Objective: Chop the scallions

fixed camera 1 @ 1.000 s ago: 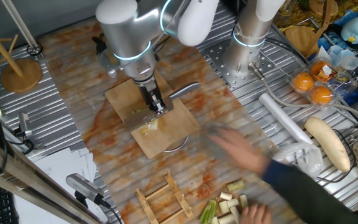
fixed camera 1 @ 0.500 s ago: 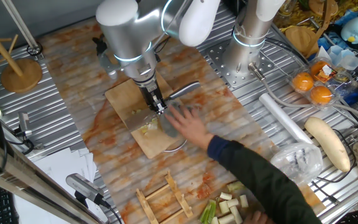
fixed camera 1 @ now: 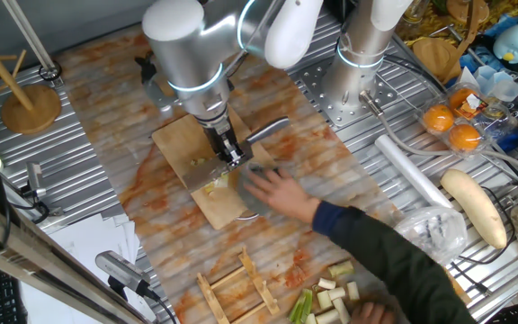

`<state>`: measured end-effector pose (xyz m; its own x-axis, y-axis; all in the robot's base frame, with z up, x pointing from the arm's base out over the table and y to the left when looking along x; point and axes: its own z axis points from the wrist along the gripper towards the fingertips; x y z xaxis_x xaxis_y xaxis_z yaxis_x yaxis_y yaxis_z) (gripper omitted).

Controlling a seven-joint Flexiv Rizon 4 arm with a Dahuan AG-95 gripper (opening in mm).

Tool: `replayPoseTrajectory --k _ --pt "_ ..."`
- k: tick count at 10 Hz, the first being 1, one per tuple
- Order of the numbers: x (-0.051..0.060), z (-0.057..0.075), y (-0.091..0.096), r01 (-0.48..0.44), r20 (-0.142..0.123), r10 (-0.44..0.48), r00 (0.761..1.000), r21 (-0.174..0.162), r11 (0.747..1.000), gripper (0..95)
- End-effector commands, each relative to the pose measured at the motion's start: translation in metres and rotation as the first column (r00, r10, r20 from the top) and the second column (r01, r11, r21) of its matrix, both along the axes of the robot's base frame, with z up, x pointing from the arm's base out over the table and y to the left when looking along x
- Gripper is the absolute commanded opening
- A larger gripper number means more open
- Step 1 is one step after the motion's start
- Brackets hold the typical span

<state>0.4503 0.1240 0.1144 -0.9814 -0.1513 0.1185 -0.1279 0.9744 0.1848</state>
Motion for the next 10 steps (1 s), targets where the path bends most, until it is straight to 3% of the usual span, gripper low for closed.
replayPoseTrajectory --k 1,4,5,7,10 --pt "0.0014 -0.0005 0.0008 -0.03 -0.01 0.03 0.999 0.013 0.999 0.0" --pt "0.0014 -0.0004 0.0008 -0.054 -0.018 0.054 0.998 -0.002 0.999 0.0" --pt "0.0012 0.0 0.0014 -0.113 -0.021 0.113 0.993 0.004 0.994 0.0" --pt "0.0013 0.0001 0.0015 -0.137 -0.027 0.138 0.99 0.017 0.99 0.0" --pt "0.0013 0.0001 0.0016 -0.171 -0.036 0.171 0.985 0.006 0.985 0.0"
